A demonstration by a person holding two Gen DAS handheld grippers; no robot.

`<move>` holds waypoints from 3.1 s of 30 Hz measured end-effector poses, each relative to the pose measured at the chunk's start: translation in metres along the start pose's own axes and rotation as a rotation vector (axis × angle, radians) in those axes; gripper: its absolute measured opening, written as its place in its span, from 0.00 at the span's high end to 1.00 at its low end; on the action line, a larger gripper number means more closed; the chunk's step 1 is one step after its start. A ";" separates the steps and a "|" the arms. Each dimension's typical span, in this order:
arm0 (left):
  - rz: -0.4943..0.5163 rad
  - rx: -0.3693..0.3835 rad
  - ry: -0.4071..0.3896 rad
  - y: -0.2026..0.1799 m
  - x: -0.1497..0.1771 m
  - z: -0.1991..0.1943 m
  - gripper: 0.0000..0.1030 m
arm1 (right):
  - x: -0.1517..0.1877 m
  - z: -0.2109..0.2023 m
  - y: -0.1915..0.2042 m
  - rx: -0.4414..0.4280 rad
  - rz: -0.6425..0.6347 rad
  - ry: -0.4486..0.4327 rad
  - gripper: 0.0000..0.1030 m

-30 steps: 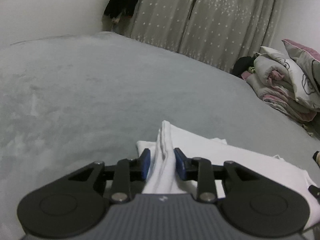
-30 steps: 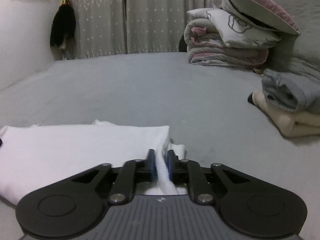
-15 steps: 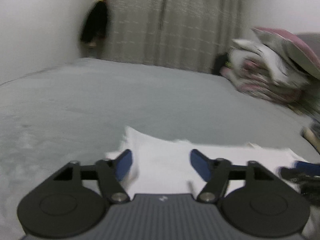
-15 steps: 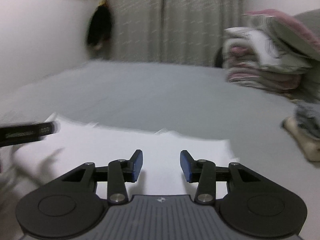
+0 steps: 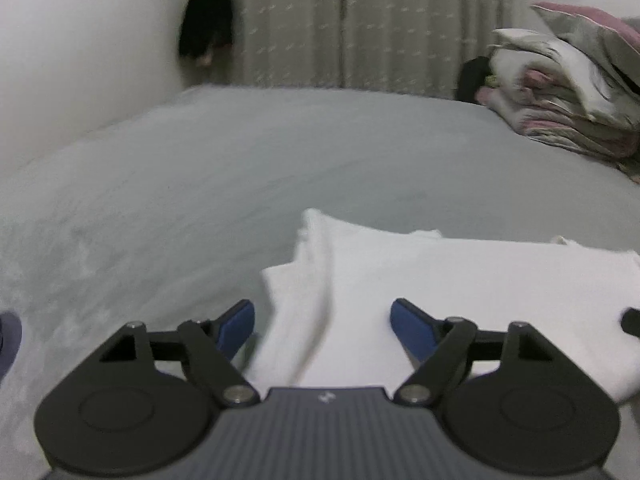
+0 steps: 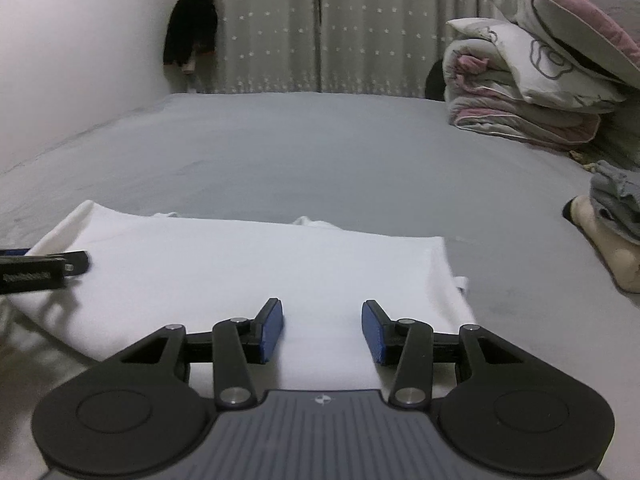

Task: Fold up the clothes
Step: 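Lift both open grippers away from the folded shirt bundle, then grasp the end of the folded shirt bundle with both grippers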

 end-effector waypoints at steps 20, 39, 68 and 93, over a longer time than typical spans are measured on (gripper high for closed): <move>0.103 0.014 0.200 0.001 0.033 -0.082 0.01 | 0.025 -0.056 0.044 -0.019 0.024 0.250 0.35; 0.246 -0.003 0.356 -0.024 0.084 -0.091 0.00 | 0.062 -0.058 0.051 -0.055 -0.013 0.434 0.21; 0.118 0.039 0.389 -0.008 0.068 -0.067 0.00 | 0.057 -0.052 0.040 -0.036 -0.012 0.420 0.14; -0.427 0.279 0.412 0.004 0.030 -0.023 0.02 | 0.033 -0.040 0.026 -0.021 0.104 0.337 0.14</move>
Point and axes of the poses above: each gripper's, at about its wrist camera, not at the fingertips, and z roughly the way its jaws point, y to its left, x to its underside, the point moved 10 cm from there along z, roughly the way its jaws point, and after that the axes turned 11 degrees about -x, right-handed, at the moved point
